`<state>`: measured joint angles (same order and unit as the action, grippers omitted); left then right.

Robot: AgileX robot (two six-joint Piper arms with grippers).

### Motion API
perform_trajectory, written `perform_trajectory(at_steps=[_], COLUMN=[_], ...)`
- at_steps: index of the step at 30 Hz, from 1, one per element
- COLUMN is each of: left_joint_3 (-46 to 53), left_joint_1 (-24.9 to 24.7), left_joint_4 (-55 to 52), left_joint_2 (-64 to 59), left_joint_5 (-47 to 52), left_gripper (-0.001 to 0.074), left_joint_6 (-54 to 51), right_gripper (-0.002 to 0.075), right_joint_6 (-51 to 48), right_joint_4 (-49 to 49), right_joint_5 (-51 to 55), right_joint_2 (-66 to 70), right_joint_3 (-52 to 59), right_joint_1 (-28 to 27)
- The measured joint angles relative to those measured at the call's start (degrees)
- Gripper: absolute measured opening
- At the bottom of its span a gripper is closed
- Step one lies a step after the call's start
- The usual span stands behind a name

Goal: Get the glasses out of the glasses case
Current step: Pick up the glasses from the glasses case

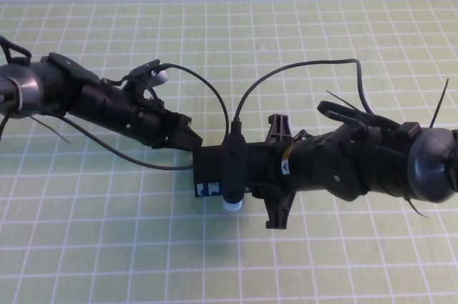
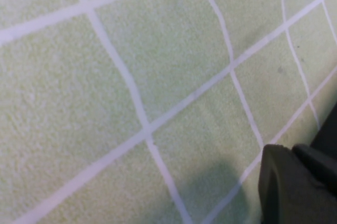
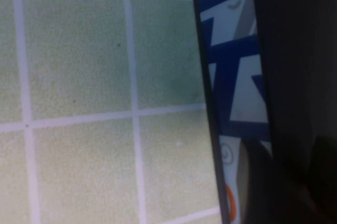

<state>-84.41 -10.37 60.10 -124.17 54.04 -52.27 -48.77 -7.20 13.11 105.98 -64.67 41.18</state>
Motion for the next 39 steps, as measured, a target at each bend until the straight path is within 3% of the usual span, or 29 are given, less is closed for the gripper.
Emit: perform_trajectory(at_steps=[6, 13, 20, 27, 31, 39], left_joint_3=[0.0, -0.24, -0.24, -0.24, 0.71, 11.84], left_joint_1=[-0.52, -0.6, -0.11, 4.0, 4.24, 4.24], left_joint_4=[-0.21, -1.18, -2.6, -4.33, -1.06, 11.2], left_joint_2=[0.0, 0.0, 0.81, 10.22, 13.86, 14.29], left_joint_5=[0.0, -0.11, -0.21, 0.71, 3.95, 11.05], left_gripper=[-0.0004, -0.0004, -0.0004, -0.0004, -0.0004, -0.0004], left_joint_6=[-0.45, -0.45, -0.08, -0.68, -8.08, -36.52], right_gripper=[0.0167, 0.0037, 0.0012, 0.0, -0.0004, -0.0006], right_joint_6=[0.0, 0.0, 1.07, 4.63, 5.57, 6.36], right_joint_4=[-0.22, -0.87, -0.84, -0.64, -0.52, -0.18], right_joint_5=[-0.65, -0.78, -0.78, -1.37, -1.63, -2.15], right_joint_2=[0.25, -0.02, -1.81, -3.98, -4.7, -4.7], right_joint_3=[-0.15, -0.15, -0.15, -0.15, -0.15, -0.34], right_joint_1=[0.0, 0.0, 0.0, 0.0, 0.0, 0.0])
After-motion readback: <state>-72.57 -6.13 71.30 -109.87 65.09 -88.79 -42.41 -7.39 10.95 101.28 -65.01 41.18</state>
